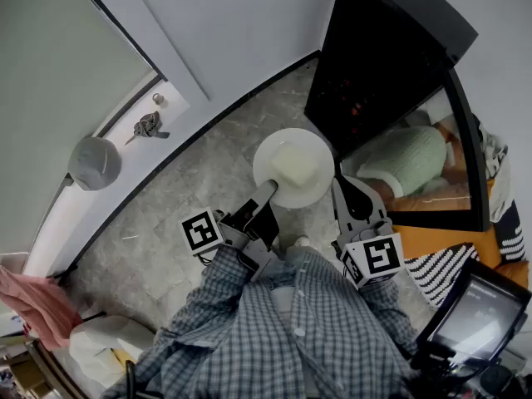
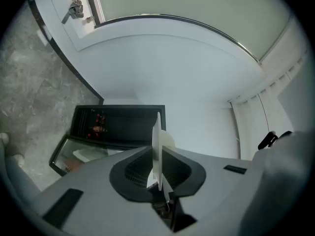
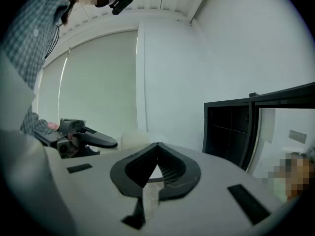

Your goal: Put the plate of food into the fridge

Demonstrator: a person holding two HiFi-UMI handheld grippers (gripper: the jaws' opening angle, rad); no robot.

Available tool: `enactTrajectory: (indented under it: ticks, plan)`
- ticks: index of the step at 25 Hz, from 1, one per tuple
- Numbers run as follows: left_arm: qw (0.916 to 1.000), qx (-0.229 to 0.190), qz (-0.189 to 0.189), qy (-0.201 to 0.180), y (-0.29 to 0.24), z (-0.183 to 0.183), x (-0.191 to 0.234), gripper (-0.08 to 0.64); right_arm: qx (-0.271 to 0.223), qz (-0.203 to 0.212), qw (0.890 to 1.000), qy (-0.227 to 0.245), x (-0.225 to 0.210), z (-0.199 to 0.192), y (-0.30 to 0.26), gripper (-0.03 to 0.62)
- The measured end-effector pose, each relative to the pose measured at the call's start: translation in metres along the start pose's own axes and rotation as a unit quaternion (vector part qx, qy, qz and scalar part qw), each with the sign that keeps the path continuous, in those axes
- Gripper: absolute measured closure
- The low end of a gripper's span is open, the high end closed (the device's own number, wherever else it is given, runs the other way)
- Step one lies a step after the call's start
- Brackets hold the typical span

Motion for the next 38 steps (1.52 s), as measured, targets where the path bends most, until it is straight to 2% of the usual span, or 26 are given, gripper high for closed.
enactTrajectory:
  ticks: [3,4,6,10,13,15,18,19,21,24,27,34,38]
  plan:
    - [1.0000,0.000,-0.001,-0.001,0.000,-0.001,0.000,0.515,-0.001,-0.002,1.000,-0.018,-0.001,-0.001,0.001,0.586]
    - [1.0000,0.000,-0.001,-0.001,0.000,-0.001,0.000,0.515,-0.003,0.002,0.999,-0.045,-0.002,-0.002,0.001,0.586]
    - [1.0000,-0.001,-0.001,-0.001,0.001,0.000,0.000,0.516,-0.007,0.020,0.991,-0.134,-0.004,-0.005,0.000,0.585]
    - [1.0000,-0.007,-0.001,0.000,0.004,0.002,0.001,0.516,-0.008,0.045,0.962,-0.269,-0.003,-0.011,0.001,0.583]
    - [1.0000,-0.008,0.000,-0.003,0.004,0.002,0.001,0.515,-0.020,0.056,0.929,-0.366,-0.004,-0.016,0.001,0.508]
    - [1.0000,-0.008,-0.001,-0.003,0.005,0.003,0.001,0.515,-0.010,0.069,0.909,-0.410,-0.001,-0.020,-0.003,0.482]
    - [1.0000,-0.007,-0.004,0.001,0.005,0.002,0.001,0.515,-0.006,0.091,0.879,-0.467,0.006,-0.024,-0.007,0.482]
    - [1.0000,-0.005,-0.004,0.000,0.004,0.001,0.001,0.515,-0.008,0.098,0.873,-0.478,0.007,-0.024,-0.008,0.482]
    - [1.0000,0.001,-0.003,-0.003,0.003,-0.001,0.001,0.515,-0.008,0.108,0.871,-0.479,0.010,-0.022,-0.010,0.483]
    - [1.0000,0.004,-0.007,0.002,0.006,0.001,0.002,0.515,-0.005,0.105,0.878,-0.466,0.015,-0.022,-0.013,0.514]
    - [0.9999,0.006,-0.009,0.004,0.012,0.006,0.007,0.516,-0.006,0.099,0.875,-0.475,0.022,-0.027,-0.017,0.518]
    - [0.9999,0.010,-0.006,0.008,0.010,0.006,0.004,0.517,-0.008,0.096,0.878,-0.469,0.022,-0.023,-0.016,0.520]
    - [0.9999,0.012,-0.006,0.005,0.010,0.007,0.003,0.516,-0.013,0.092,0.875,-0.475,0.022,-0.023,-0.016,0.520]
Point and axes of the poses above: the fingertips, and each gripper's own axes: y backward along the fingers, x to its left, z out of its top, the point moved 5 cm from there along y, backward along the fingers, and after that the axes turned 5 degrees about y, right-handed, at the moved point
